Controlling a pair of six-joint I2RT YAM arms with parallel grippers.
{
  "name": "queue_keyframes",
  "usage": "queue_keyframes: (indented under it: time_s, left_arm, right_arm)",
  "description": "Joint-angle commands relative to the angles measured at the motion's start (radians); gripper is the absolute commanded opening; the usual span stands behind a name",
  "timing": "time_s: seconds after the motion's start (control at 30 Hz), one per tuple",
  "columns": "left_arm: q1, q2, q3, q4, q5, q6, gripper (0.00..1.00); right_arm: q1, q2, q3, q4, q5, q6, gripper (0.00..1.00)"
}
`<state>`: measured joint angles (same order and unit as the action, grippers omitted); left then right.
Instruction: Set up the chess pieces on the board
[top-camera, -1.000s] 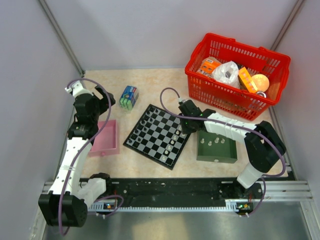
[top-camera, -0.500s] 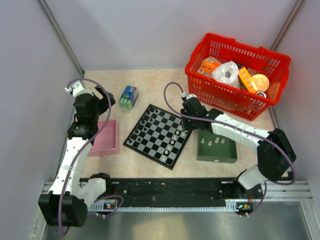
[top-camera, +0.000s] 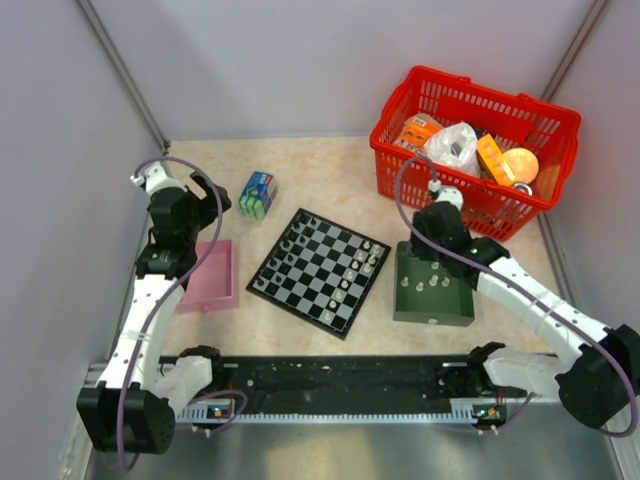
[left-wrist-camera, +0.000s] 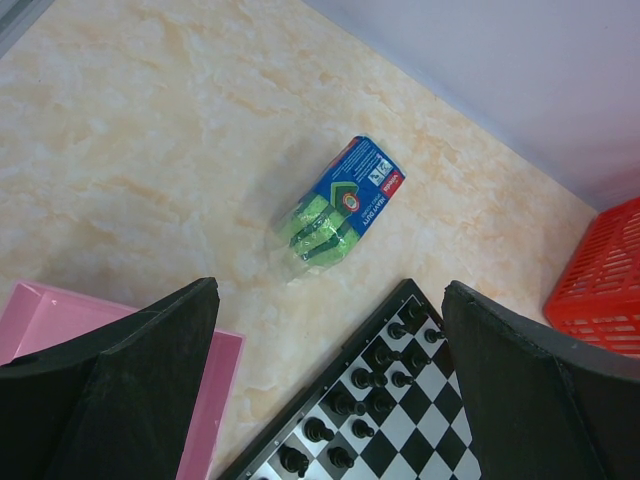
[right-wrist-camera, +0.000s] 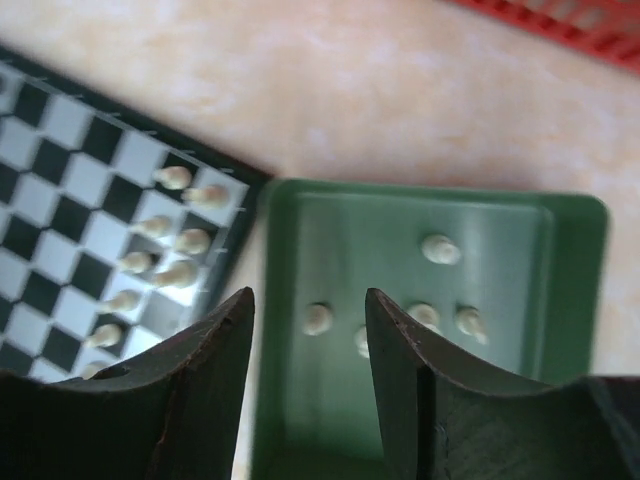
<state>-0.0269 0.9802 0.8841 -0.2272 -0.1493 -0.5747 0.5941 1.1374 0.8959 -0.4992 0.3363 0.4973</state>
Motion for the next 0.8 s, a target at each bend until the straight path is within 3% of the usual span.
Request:
queue_keyframes:
  time_s: [0.0, 0.77]
  left_arm:
    - [0.007, -0.002, -0.004, 0.057, 0.001, -0.005, 0.99]
    - [0.007, 0.003, 0.004, 0.063, -0.006, -0.004, 0.99]
  right_arm:
    - [-0.134, -0.064, -0.104, -0.056, -0.062, 0.044, 0.48]
    - [-0.162, 0.031, -0.150, -0.088, -0.034, 0.043, 0.43]
